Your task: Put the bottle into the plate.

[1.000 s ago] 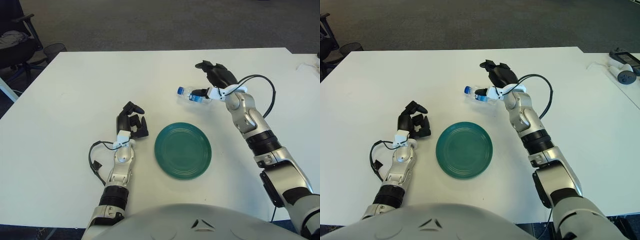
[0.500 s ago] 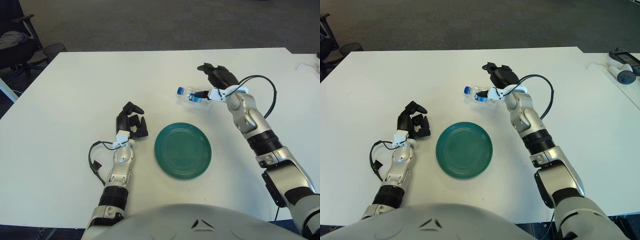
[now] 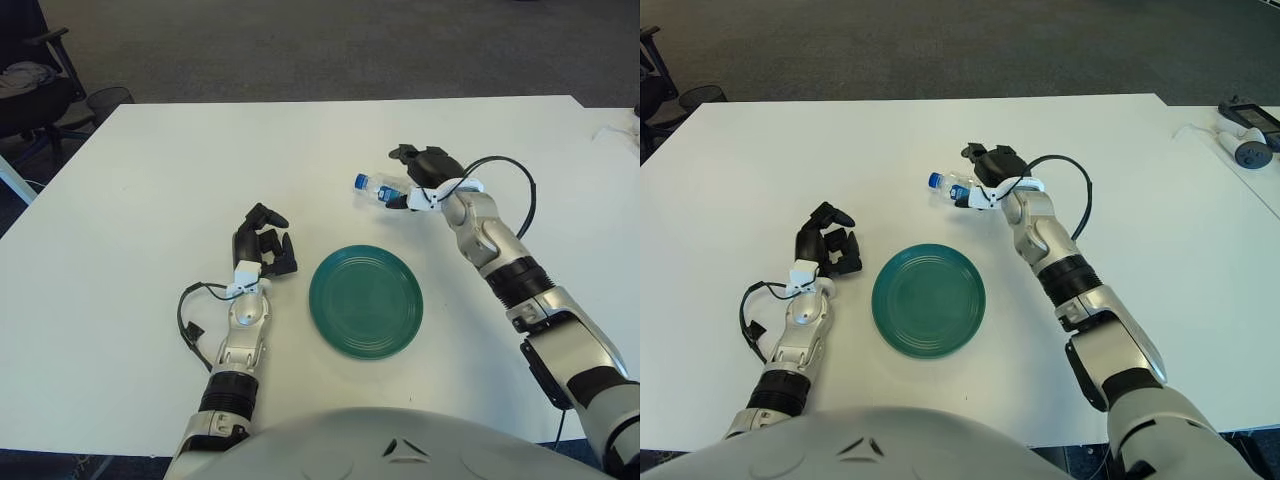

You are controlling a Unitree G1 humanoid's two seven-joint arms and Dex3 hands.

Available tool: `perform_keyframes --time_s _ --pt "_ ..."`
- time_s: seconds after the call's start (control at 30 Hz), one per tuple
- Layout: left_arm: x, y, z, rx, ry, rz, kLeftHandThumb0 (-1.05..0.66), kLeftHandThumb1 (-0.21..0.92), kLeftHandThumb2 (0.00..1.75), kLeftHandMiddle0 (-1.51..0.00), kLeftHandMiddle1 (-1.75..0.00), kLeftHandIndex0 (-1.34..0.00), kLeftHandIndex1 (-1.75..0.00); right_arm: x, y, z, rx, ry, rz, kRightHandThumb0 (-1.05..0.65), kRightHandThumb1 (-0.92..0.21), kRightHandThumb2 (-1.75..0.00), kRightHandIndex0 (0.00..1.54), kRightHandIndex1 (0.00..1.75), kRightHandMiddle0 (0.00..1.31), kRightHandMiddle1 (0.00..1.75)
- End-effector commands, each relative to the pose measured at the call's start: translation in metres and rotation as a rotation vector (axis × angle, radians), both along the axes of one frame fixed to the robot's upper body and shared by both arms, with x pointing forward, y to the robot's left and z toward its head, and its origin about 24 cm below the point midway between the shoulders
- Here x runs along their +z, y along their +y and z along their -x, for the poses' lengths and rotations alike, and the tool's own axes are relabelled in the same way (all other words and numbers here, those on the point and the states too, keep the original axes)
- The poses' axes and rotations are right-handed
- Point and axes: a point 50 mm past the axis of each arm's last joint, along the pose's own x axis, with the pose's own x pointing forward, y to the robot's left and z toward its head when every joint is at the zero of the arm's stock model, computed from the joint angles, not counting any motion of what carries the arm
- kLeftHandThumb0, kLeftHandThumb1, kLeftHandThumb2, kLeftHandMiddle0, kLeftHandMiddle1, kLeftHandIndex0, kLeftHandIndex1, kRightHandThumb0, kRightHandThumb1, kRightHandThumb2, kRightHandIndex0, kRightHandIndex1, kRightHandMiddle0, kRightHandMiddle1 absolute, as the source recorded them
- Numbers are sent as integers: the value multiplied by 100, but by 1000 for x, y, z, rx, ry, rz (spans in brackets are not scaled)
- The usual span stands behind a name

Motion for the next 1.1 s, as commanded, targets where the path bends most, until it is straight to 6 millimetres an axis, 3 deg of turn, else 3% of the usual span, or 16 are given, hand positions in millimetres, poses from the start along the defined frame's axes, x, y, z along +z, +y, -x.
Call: perform_keyframes --time_s 0.0,0.43,1.07 --pt "-17 0 8 -18 96 -11 -57 10 159 -131 -175 -80 -175 1 6 -2 19 4 46 -74 -92 -31 0 41 0 55" --pt "-18 -3 7 -11 96 -18 -58 9 160 -131 -175 -80 -175 -27 22 -2 66 89 209 -75 -92 -35 0 33 0 50" --pt "-17 -6 8 -1 85 -15 -59 7 162 -131 -175 -82 -175 -51 29 0 108 161 348 -77 -92 -43 1 22 0 35"
